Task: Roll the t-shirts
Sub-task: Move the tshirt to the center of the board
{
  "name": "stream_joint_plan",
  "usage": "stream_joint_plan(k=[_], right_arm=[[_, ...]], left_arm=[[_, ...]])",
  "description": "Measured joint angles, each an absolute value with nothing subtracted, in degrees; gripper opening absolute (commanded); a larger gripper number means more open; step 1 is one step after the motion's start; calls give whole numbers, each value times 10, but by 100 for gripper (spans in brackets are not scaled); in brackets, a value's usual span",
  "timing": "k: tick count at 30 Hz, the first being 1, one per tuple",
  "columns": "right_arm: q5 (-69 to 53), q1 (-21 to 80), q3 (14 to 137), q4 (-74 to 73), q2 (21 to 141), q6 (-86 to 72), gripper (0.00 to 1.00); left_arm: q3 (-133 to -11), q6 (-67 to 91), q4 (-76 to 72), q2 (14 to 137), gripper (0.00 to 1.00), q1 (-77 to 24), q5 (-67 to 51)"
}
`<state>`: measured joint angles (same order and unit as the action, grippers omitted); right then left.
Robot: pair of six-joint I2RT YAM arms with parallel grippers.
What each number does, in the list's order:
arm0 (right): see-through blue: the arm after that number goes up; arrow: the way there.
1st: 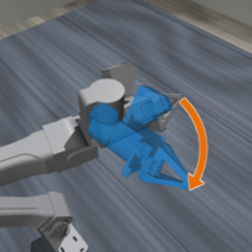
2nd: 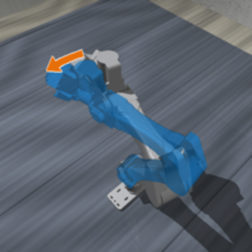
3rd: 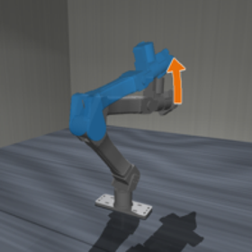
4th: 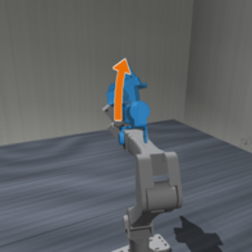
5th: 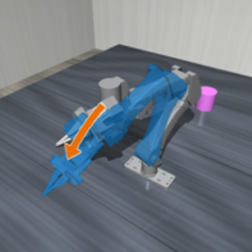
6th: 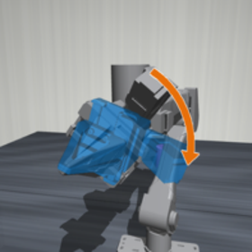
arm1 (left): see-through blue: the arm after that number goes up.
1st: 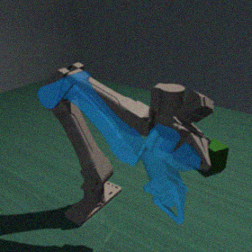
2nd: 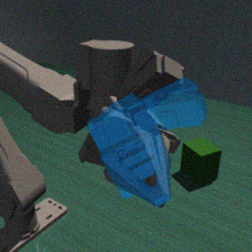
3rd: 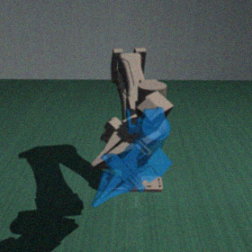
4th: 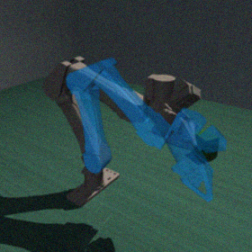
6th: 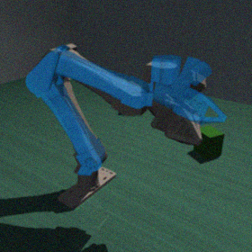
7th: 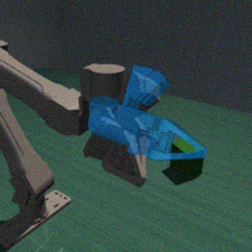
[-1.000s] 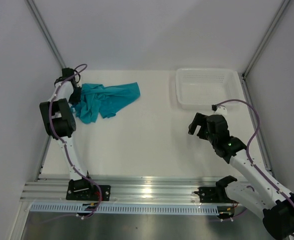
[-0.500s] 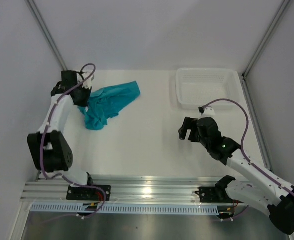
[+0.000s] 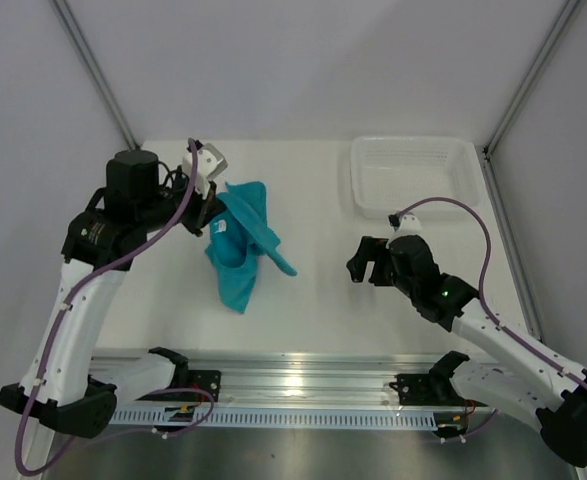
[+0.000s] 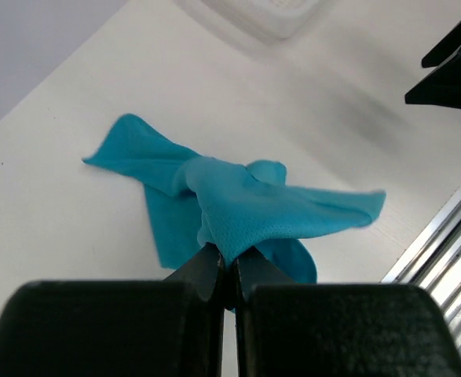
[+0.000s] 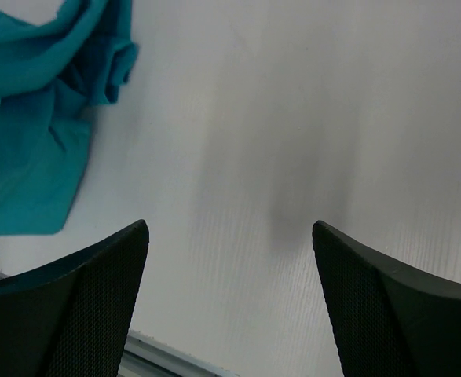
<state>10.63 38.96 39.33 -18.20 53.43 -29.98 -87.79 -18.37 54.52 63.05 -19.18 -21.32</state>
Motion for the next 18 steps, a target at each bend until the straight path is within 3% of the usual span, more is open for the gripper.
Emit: stream_joint_plan(k=[8,18], right_arm=[[96,398,403,-174,533,-297,86],[78,417,460,-168,622,-273,86]], left_arm=[[-1010,-159,588,649,1,-222,-227],[-1166,-133,616,692,1,-329,-206]])
